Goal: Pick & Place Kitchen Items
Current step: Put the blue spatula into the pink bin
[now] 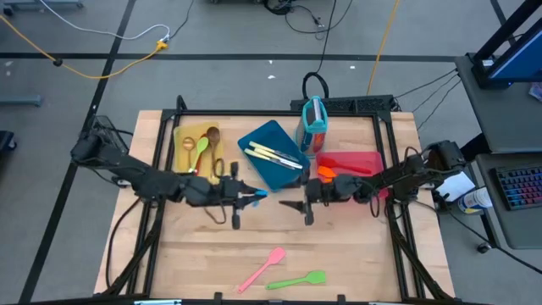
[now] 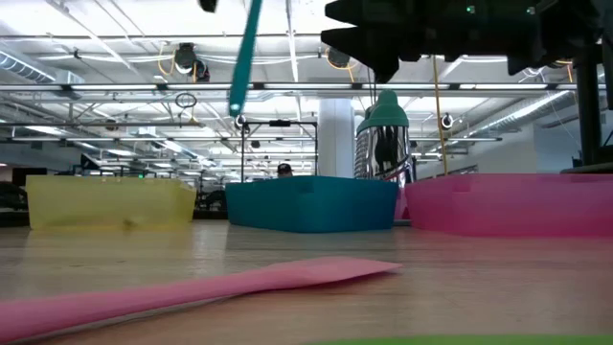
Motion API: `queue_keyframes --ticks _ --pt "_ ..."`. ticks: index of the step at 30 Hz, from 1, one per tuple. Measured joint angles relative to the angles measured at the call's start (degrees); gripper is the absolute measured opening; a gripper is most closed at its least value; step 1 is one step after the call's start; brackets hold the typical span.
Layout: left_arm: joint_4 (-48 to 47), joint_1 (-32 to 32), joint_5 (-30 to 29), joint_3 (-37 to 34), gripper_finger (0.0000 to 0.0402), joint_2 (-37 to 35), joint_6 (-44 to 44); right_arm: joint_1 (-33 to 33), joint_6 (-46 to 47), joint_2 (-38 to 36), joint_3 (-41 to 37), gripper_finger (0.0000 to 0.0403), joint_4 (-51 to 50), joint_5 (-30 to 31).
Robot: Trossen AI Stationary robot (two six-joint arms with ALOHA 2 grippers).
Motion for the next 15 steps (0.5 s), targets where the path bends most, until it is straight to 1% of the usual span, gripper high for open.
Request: queue_keyframes --ticks 4,7,11,15 --pt "4.0 4.4 7.9 -0.1 0.0026 3.0 1.3 -1.3 0.0 0.0 0.0 0.021 3.0 -0.1" --pt "8.4 7.6 13.8 -0.1 0.002 5.0 1.6 -2.0 0.3 0.0 0.0 0.021 3.2 -0.2" --pt "15.1 11.4 22.6 -0.1 0.0023 8.4 1.5 -2.6 1.3 0.0 0.0 0.021 3.3 -0.2" --pt "20.9 14.1 26.9 -0.1 0.0027 10.8 1.8 -2.9 1.3 0.0 0.0 0.021 3.5 -0.3"
